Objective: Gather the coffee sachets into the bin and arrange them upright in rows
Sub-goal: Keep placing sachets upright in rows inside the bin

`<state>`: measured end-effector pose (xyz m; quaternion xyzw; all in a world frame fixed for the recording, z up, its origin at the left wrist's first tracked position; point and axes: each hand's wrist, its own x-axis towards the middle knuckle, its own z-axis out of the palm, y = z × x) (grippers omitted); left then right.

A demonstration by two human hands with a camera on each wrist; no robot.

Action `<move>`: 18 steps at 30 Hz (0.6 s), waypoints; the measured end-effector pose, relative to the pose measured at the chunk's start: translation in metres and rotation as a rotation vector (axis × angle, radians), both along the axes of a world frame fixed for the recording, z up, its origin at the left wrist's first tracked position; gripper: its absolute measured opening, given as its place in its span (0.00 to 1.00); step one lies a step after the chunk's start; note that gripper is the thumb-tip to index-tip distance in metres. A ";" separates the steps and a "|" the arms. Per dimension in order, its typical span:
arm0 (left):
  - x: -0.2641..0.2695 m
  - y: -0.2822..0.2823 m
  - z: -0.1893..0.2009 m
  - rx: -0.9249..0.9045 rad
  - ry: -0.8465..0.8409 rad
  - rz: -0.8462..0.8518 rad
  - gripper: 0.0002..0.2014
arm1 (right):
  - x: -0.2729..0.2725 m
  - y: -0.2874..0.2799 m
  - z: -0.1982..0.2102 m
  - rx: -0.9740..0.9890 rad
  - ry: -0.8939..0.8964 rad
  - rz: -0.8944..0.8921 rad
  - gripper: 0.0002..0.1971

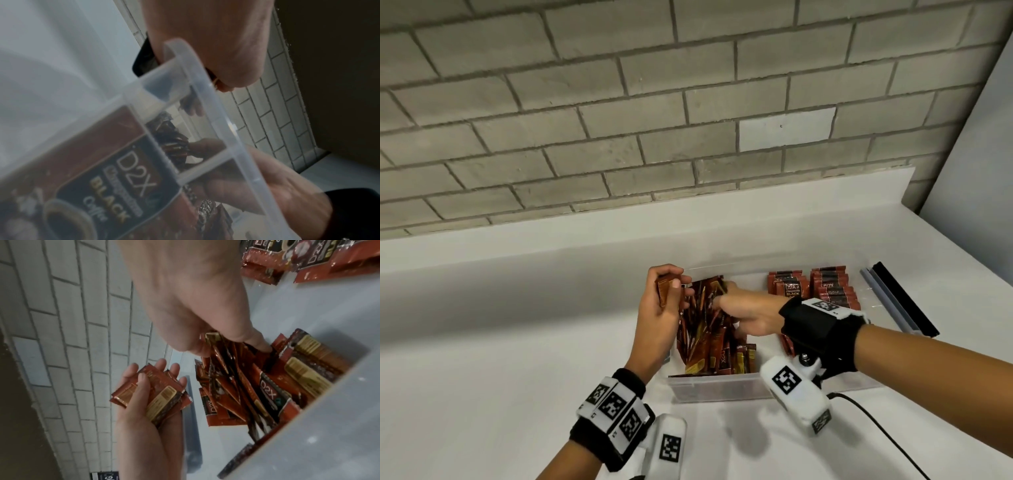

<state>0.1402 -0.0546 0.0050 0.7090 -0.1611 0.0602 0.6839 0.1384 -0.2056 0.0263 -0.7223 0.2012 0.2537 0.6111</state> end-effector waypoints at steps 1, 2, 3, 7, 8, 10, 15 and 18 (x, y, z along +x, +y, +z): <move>0.000 0.000 -0.001 0.005 -0.003 -0.002 0.06 | -0.003 0.001 0.007 0.016 0.018 -0.006 0.24; 0.000 0.000 -0.001 0.009 -0.005 -0.003 0.06 | -0.006 0.000 0.013 0.023 0.032 -0.003 0.23; 0.000 0.000 -0.001 0.014 -0.004 -0.002 0.06 | -0.009 -0.004 0.016 0.017 0.041 0.005 0.24; 0.000 0.000 -0.001 0.019 0.000 0.015 0.06 | -0.009 -0.013 0.016 0.033 0.036 -0.031 0.18; -0.001 -0.001 0.000 0.014 0.001 0.018 0.06 | -0.009 -0.012 0.015 0.069 0.032 -0.021 0.15; -0.001 -0.001 0.001 0.012 0.002 0.025 0.06 | -0.009 -0.008 0.014 0.117 0.028 0.018 0.09; -0.001 0.000 0.001 0.010 0.001 0.039 0.05 | -0.003 -0.008 0.008 -0.107 -0.066 0.030 0.21; -0.001 0.000 0.001 -0.026 0.008 0.054 0.06 | 0.005 -0.001 0.004 -0.573 -0.238 0.141 0.33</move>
